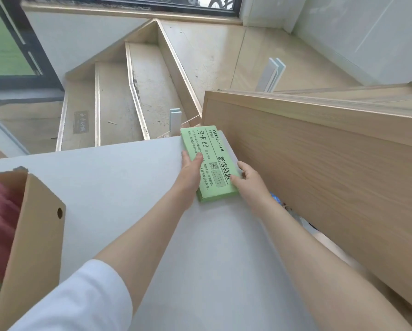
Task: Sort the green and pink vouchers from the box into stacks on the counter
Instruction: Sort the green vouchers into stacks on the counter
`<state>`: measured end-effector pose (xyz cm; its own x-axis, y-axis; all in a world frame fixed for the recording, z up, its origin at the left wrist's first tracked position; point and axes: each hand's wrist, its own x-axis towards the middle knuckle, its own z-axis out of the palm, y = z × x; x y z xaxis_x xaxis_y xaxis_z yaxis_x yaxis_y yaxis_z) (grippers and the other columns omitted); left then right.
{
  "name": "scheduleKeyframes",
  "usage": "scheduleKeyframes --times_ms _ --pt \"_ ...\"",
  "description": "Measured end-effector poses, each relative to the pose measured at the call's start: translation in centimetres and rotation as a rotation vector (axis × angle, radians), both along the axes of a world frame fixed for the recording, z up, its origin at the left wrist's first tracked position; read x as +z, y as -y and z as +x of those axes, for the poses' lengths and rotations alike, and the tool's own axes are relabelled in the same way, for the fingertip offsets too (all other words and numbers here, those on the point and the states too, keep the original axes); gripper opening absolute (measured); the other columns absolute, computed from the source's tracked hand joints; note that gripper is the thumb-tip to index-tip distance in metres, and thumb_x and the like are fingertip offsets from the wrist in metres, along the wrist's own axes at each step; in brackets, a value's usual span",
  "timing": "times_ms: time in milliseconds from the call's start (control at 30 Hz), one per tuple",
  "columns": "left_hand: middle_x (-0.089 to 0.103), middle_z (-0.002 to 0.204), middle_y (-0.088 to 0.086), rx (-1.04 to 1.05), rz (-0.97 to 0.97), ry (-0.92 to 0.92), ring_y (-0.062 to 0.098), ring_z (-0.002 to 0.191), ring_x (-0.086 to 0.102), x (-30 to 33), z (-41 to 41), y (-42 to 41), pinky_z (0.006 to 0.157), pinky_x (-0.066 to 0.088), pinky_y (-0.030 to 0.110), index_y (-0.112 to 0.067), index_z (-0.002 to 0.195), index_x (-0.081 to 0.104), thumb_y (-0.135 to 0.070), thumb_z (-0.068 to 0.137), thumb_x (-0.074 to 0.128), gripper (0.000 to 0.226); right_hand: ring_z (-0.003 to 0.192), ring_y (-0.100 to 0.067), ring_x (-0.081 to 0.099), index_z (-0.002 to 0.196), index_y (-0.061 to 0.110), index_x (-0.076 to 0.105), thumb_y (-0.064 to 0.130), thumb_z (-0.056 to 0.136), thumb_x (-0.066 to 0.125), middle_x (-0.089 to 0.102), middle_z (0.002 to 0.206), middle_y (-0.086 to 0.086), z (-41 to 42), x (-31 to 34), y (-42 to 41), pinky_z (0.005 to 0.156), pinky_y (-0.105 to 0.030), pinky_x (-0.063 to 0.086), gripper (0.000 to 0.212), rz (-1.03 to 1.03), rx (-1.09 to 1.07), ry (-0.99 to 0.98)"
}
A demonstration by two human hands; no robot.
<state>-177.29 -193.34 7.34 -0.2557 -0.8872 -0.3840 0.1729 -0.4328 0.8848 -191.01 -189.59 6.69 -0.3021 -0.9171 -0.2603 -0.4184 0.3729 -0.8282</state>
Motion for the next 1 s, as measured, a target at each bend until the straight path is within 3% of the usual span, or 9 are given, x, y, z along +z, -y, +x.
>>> scheduleKeyframes --times_ms 133,233,300,367,467,533,733,867,1000 --pt "0.017 0.154 -0.010 0.058 -0.085 0.130 0.011 0.141 0.017 1.9 2.6 -4.2 0.106 0.018 0.025 -0.025 0.149 0.010 -0.034 0.101 0.032 0.053 0.128 -0.022 0.038 0.124 0.009 0.053 0.010 0.090 0.051 0.050 0.134 -0.003 1.4 1.0 -4.3 0.105 -0.036 0.031 0.035 -0.215 0.010 -0.329" --pt "0.048 0.136 -0.002 0.133 -0.191 0.083 0.015 0.129 0.043 3.1 5.0 -9.1 0.102 0.032 0.024 -0.018 0.135 0.040 -0.020 0.100 0.037 0.036 0.121 -0.019 0.042 0.109 0.013 0.062 0.006 0.087 0.052 0.057 0.123 -0.001 3.6 1.4 -8.5 0.102 -0.037 0.032 0.025 -0.300 0.143 -0.371" --pt "0.060 0.115 -0.002 0.164 -0.286 0.075 0.016 0.105 0.060 4.1 6.7 -12.8 0.094 0.045 0.029 -0.017 0.121 0.050 -0.012 0.098 0.039 0.026 0.118 -0.016 0.043 0.100 0.015 0.066 0.005 0.087 0.053 0.059 0.116 0.003 5.2 1.7 -11.3 0.101 -0.036 0.033 0.021 -0.331 0.249 -0.332" --pt "0.063 0.103 -0.004 0.183 -0.354 0.123 0.013 0.089 0.064 4.8 8.6 -16.2 0.088 0.048 0.030 -0.019 0.113 0.054 -0.008 0.098 0.039 0.024 0.113 -0.011 0.046 0.098 0.017 0.066 0.005 0.088 0.052 0.059 0.106 0.011 6.8 2.6 -13.7 0.094 -0.028 0.035 0.021 -0.345 0.332 -0.250" --pt "0.067 0.095 -0.006 0.192 -0.437 0.230 0.009 0.084 0.064 5.8 11.8 -20.5 0.084 0.048 0.026 -0.023 0.107 0.057 -0.006 0.097 0.041 0.025 0.098 -0.002 0.051 0.102 0.018 0.064 0.006 0.090 0.050 0.062 0.098 0.013 9.5 4.6 -16.2 0.077 -0.005 0.033 0.022 -0.367 0.421 -0.138" --pt "0.067 0.095 -0.007 0.174 -0.492 0.298 0.010 0.085 0.064 6.4 14.2 -23.1 0.084 0.047 0.026 -0.023 0.107 0.058 -0.006 0.096 0.043 0.025 0.091 0.005 0.055 0.102 0.017 0.063 0.007 0.090 0.051 0.066 0.096 0.009 11.6 5.9 -17.3 0.075 0.001 0.033 0.020 -0.402 0.488 -0.074" --pt "0.068 0.092 -0.013 0.162 -0.697 0.548 0.004 0.082 0.065 9.2 22.8 -27.9 0.078 0.046 0.013 -0.032 0.112 0.054 -0.021 0.087 0.048 0.028 0.096 -0.006 0.057 0.097 0.018 0.066 0.007 0.088 0.056 0.062 0.102 0.007 19.1 8.3 -19.2 0.083 -0.015 0.042 0.018 -0.514 0.728 -0.090" --pt "0.066 0.090 -0.014 0.251 -0.779 0.759 -0.002 0.080 0.063 10.9 30.1 -27.9 0.068 0.045 0.014 -0.043 0.104 0.051 -0.011 0.092 0.051 0.035 0.089 0.002 0.055 0.097 0.014 0.068 0.005 0.087 0.058 0.060 0.098 0.007 24.3 8.8 -18.9 0.079 -0.005 0.037 0.018 -0.593 0.777 -0.112" --pt "0.064 0.093 -0.013 0.187 -0.754 1.027 0.000 0.079 0.060 10.5 38.6 -25.1 0.068 0.043 0.007 -0.030 0.107 0.061 -0.013 0.091 0.056 0.024 0.071 -0.001 0.053 0.103 0.012 0.069 0.004 0.086 0.059 0.061 0.101 0.002 30.2 8.7 -18.0 0.073 -0.013 0.038 0.022 -0.594 0.826 -0.186"
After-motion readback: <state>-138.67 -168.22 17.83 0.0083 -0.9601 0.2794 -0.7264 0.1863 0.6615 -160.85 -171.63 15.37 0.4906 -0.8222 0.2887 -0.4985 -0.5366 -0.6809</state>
